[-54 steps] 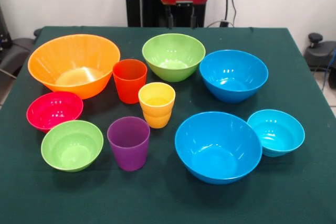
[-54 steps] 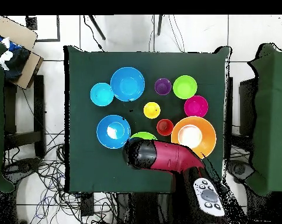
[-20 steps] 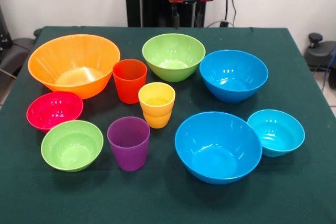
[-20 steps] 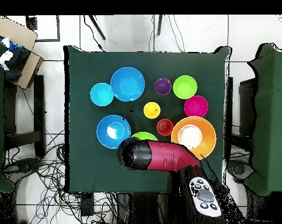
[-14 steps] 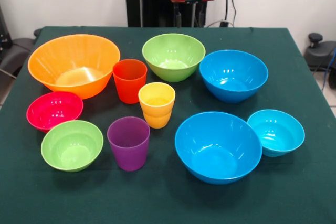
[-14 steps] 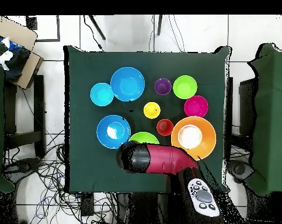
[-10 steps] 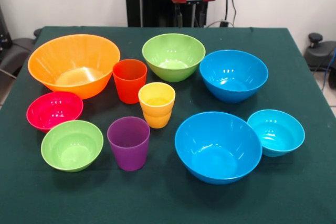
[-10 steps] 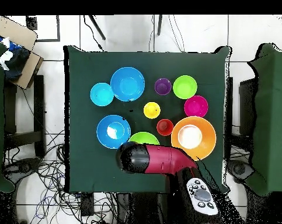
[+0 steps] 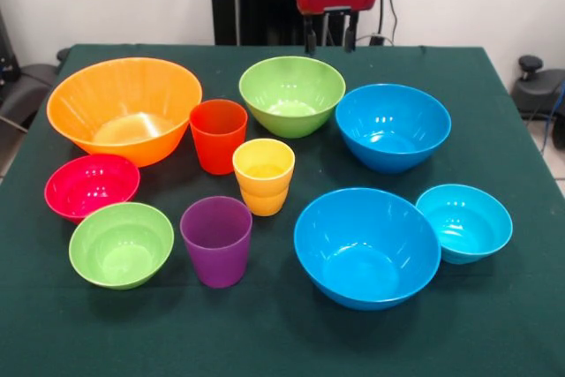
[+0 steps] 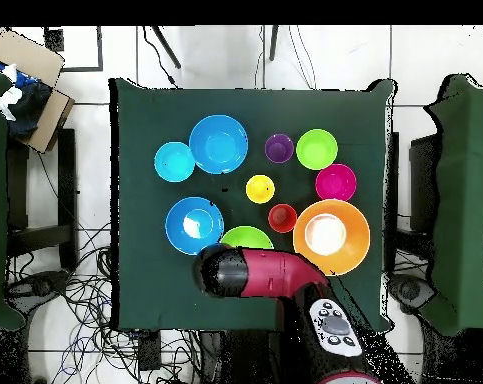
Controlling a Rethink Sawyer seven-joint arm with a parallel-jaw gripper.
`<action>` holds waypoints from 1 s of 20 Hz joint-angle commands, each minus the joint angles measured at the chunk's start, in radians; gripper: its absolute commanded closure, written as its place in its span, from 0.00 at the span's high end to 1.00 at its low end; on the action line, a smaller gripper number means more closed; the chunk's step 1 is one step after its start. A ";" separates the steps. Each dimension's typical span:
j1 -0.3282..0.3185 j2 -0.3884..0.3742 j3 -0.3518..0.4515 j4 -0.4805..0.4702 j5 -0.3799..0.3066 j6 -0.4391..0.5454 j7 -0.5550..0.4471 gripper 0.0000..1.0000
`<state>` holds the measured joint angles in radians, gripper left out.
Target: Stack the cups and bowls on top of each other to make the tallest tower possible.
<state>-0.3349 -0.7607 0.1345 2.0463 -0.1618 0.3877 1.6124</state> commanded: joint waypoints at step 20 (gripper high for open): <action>0.034 0.068 0.052 -0.010 -0.033 -0.028 0.090 1.00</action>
<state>-0.3313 -0.7059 0.1347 2.0459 -0.1616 0.3842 1.6124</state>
